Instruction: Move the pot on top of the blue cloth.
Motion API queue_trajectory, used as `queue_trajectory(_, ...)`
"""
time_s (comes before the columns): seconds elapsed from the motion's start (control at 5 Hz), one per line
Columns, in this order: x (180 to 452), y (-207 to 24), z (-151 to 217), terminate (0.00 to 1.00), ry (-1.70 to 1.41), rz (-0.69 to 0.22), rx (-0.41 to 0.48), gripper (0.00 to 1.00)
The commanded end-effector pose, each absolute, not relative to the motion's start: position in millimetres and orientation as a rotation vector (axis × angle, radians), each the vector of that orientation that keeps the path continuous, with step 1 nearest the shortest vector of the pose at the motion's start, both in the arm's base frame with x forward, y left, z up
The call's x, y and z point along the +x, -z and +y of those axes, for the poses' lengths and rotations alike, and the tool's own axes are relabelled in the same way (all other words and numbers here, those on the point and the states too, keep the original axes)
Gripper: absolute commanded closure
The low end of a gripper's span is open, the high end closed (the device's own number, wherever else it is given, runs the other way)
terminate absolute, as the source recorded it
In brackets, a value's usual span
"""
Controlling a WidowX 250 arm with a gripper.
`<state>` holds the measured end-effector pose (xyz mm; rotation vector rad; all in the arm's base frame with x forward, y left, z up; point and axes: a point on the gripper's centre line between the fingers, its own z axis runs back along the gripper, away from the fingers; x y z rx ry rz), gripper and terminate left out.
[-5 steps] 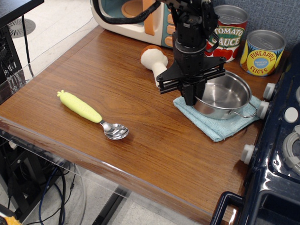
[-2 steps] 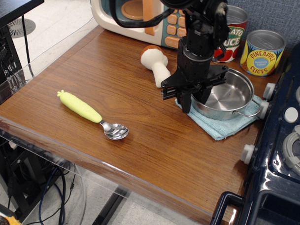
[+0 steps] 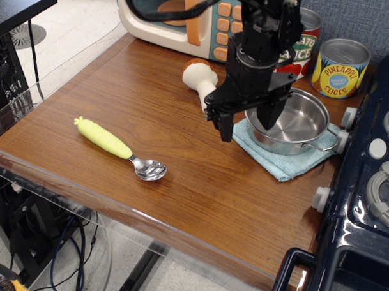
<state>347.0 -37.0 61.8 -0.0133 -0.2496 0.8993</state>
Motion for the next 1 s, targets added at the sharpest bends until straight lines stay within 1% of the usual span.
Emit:
queue_trajectory(0.0, 332.7, -113.5, -14.3, 0.0, -0.979, -0.326, -0.13, 0.0)
queue_trajectory(0.6, 332.7, -113.5, -14.3, 0.0, -0.979, -0.326, -0.13, 0.0)
queue_trajectory(0.8, 332.7, -113.5, -14.3, 1.0, -0.979, -0.326, -0.13, 0.0)
